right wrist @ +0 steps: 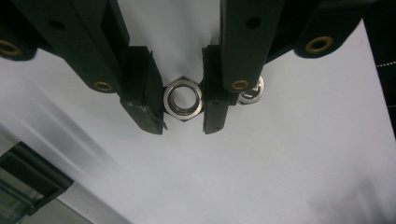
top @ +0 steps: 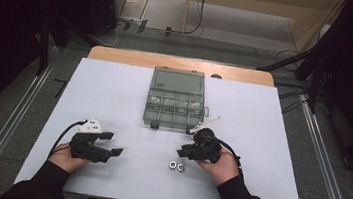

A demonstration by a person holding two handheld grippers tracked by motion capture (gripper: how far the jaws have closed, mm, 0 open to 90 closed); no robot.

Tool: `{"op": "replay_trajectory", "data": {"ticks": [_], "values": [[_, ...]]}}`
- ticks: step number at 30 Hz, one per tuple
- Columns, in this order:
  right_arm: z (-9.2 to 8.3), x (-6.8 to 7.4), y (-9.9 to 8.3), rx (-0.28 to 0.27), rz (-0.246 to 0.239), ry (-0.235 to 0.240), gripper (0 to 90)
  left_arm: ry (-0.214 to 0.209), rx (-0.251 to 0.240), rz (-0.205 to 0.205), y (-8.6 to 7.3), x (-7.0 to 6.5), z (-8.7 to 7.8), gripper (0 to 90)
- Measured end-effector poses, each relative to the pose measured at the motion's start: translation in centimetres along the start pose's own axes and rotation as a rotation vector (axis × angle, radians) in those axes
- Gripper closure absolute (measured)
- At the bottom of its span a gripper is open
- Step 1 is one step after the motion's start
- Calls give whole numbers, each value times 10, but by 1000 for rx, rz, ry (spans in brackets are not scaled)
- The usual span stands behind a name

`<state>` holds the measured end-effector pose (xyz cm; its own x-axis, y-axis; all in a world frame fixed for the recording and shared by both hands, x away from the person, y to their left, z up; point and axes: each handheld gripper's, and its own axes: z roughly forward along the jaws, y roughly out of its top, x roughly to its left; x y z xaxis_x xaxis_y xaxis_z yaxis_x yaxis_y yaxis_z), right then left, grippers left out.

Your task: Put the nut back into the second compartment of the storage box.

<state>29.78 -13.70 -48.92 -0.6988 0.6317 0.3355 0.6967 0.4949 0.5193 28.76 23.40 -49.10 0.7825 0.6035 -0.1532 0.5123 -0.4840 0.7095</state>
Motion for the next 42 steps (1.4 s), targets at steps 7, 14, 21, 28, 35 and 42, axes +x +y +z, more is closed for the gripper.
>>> {"op": "replay_trajectory", "data": {"ticks": [7, 14, 21, 28, 35, 42], "values": [[-4, -5, 5, -21, 28, 36, 712, 0, -1, 1, 0, 0, 0, 272], [-5, -8, 13, -36, 40, 61, 712, -4, 2, -2, 0, 0, 0, 273], [-9, -8, 22, -57, 47, 75, 713, -4, -3, -4, 0, 0, 1, 272], [-13, -10, 32, -83, 47, 79, 713, 0, 1, 0, 0, -1, 0, 272], [-14, -11, 42, -91, 54, 81, 712, -3, -6, 2, 0, -1, 0, 272], [-16, -15, 53, -105, 60, 78, 712, -1, -2, -3, 0, -1, 0, 272]]}}
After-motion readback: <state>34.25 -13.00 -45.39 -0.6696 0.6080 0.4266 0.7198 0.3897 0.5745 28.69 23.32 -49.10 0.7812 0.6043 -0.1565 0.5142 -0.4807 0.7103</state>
